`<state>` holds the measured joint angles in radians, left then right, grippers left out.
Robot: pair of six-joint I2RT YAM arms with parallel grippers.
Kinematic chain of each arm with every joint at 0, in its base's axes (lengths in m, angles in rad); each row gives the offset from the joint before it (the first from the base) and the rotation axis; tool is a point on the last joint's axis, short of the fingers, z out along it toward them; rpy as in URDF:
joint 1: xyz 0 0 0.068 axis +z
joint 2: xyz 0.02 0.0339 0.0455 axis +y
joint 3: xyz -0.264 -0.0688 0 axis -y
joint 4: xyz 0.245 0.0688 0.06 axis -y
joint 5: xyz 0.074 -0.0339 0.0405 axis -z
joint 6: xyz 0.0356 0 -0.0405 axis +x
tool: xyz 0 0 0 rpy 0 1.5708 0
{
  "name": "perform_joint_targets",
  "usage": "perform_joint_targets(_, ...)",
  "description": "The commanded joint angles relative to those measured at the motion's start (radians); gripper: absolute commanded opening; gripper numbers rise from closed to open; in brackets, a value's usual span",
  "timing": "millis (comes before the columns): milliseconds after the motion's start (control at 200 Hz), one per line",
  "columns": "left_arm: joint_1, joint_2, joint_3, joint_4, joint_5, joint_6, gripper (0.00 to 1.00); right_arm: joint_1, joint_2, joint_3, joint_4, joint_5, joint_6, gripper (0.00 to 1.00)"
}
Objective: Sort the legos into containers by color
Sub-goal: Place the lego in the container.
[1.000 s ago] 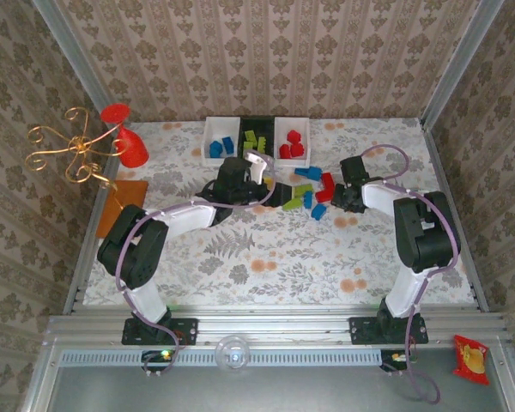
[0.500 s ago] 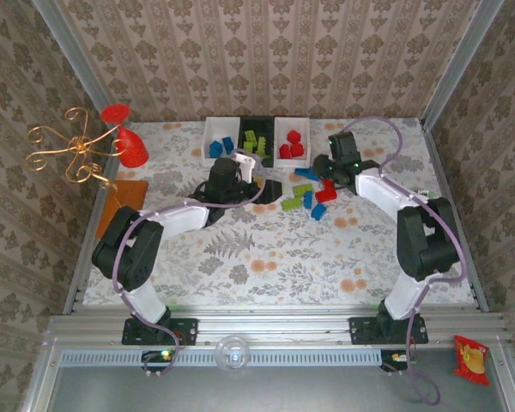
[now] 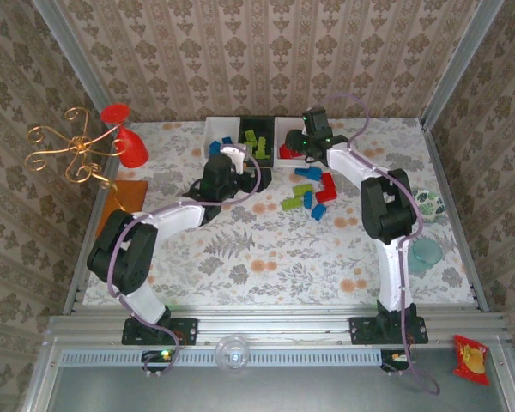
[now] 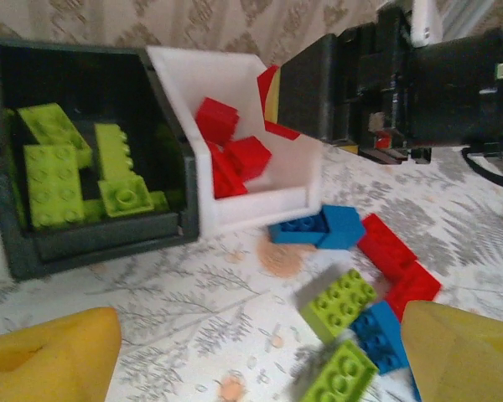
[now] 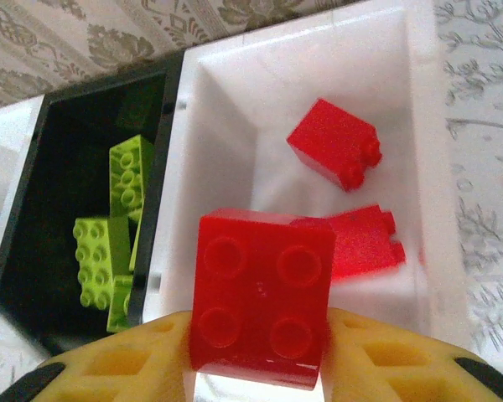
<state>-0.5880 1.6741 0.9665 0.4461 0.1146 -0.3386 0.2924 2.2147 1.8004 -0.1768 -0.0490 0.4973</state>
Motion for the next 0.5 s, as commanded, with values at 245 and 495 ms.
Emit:
perform_joint_targets(245,-0.018,-0.082,0.002,-0.004,-0.087,0.060,0.90,-0.005,0.025,0.166,-0.141,-0.062,-0.061,0.66)
perform_joint_targets(495,-0.018,-0.166,-0.048,-0.127,0.112,0.009,0.92,-0.014,-0.376,-0.397,-0.126,0.142,-0.163,0.70)
